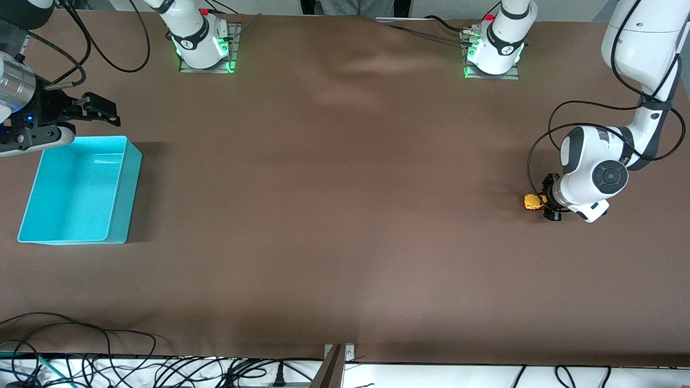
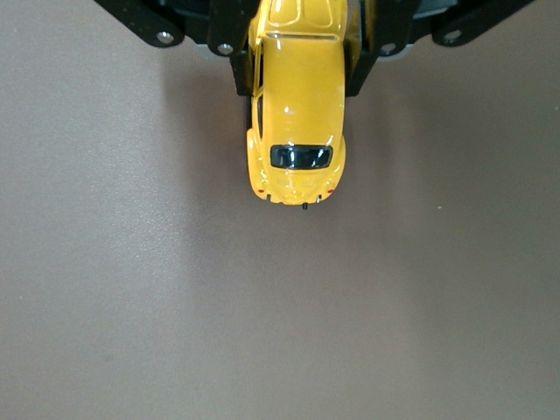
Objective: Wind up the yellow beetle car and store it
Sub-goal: 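Drag the held car back and forth on the table to wind it, then open the left gripper to release the car rolling toward the box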
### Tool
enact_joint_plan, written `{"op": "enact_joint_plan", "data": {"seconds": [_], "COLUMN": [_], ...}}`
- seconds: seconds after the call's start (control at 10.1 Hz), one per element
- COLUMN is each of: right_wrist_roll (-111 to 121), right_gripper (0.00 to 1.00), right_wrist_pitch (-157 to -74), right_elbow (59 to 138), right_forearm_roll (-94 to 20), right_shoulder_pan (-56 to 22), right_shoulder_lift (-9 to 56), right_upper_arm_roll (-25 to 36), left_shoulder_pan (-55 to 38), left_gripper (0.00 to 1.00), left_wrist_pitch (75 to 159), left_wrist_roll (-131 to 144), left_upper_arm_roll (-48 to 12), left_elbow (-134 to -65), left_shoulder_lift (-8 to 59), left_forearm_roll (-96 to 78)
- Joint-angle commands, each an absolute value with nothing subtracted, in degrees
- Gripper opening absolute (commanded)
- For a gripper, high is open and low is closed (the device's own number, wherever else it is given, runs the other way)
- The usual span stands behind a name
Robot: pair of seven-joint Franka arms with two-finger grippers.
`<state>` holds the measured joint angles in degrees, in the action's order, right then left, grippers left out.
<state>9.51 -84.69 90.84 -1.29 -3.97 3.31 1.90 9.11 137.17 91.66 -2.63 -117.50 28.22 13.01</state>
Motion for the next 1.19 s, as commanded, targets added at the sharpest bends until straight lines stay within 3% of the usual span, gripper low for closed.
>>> {"op": "enact_joint_plan", "data": {"seconds": [0.0,0.1,0.4,0.89,1.09], "right_wrist_roll": [9.0,9.0,9.5,9.6,10.7], "right_gripper": [1.00,1.00,1.00,1.00,1.00], "right_wrist_pitch": [-84.8,-84.8,-84.5,-84.4,-84.1], "right_elbow": [90.3,90.1,90.2,90.1,88.5], "right_forearm_roll": [-1.2,-1.2,-1.3,-1.6,-0.5], "right_shoulder_pan": [-4.0,-4.1,-3.8,-5.7,-6.8], "right_shoulder_lift": [3.3,3.3,3.3,3.5,3.5], "right_upper_arm_roll": [2.1,2.1,2.5,1.6,1.2], "left_shoulder_pan": [9.6,9.6,9.5,9.4,9.5], "left_gripper": [0.67,0.81,0.92,0.94,0.94], "left_wrist_pitch": [139.2,138.9,136.4,133.6,128.9], "left_wrist_roll": [89.6,89.9,90.1,89.5,88.3], "left_upper_arm_roll": [-2.4,-2.4,-2.4,-2.5,-2.5], "left_elbow": [-114.8,-114.8,-114.8,-114.7,-111.6], "left_shoulder_lift": [30.3,29.6,28.6,27.0,26.4], "left_forearm_roll": [11.7,11.7,11.8,11.9,11.8]}}
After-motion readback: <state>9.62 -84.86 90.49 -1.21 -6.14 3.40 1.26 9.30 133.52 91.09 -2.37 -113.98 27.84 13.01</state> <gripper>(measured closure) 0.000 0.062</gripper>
